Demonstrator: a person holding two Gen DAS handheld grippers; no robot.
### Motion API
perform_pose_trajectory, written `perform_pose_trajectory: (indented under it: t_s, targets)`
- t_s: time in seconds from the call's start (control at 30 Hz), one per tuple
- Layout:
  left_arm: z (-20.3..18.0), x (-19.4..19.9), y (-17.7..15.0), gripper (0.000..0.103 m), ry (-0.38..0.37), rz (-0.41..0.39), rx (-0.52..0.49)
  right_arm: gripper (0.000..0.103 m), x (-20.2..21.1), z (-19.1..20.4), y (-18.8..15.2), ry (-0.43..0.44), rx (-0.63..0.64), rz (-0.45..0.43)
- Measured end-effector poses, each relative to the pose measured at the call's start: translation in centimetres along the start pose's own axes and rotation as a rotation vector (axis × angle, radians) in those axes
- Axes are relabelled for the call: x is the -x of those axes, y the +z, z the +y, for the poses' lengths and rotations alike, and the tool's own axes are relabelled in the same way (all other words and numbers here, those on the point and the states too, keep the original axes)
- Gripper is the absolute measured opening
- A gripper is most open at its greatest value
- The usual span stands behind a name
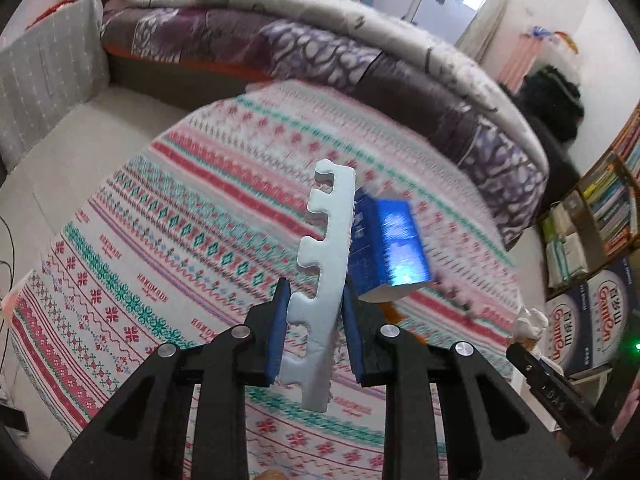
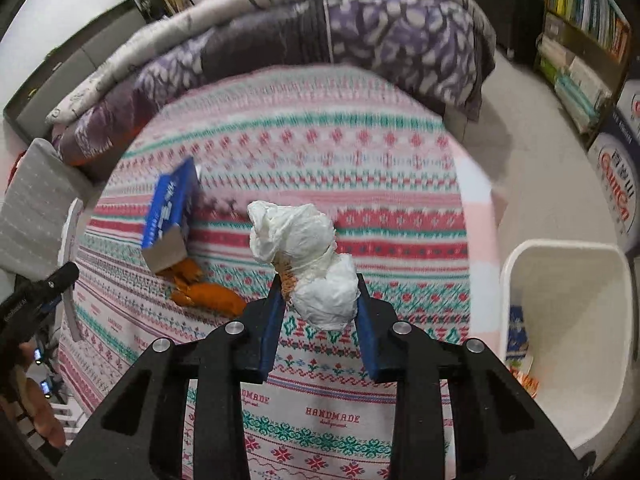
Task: Collect trash
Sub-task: 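Carry the foam strip and tissue over the white bin and open both tools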
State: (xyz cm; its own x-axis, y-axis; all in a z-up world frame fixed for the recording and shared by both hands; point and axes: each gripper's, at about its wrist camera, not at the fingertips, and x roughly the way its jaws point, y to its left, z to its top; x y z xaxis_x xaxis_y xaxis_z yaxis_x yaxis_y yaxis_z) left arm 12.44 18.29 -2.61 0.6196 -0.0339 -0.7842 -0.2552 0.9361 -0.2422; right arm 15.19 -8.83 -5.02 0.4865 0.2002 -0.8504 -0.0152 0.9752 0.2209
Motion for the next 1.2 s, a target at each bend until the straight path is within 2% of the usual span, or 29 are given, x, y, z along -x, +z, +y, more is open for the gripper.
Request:
perform_pose_trajectory:
  t_s: [0.23, 0.5, 0.9, 1.2]
  targets:
    - [-2.4, 1.4, -0.5, 0.026, 0.038, -0.078, -0.065, 0.031, 2.0, -0.8, 0.0, 0.000, 0.022, -0.089]
    - [-3.9, 1.0, -1.3, 0.026, 0.056, -0.091, -0.103, 0.031, 3.4, -2.1, 0.0, -0.022, 0.011, -0.126]
    - [-6.9, 1.3, -2.4, 0.026, 0.025, -0.100, -0.157, 0.032, 5.1, -6.4, -0.1, -0.068, -0.090, -0.137]
    - [-10.9, 2.3, -4.1, 0.026, -0.041, -0.106, -0.230, 0.032, 7.1, -11.0, -0.3, -0.095, -0.222, -0.159]
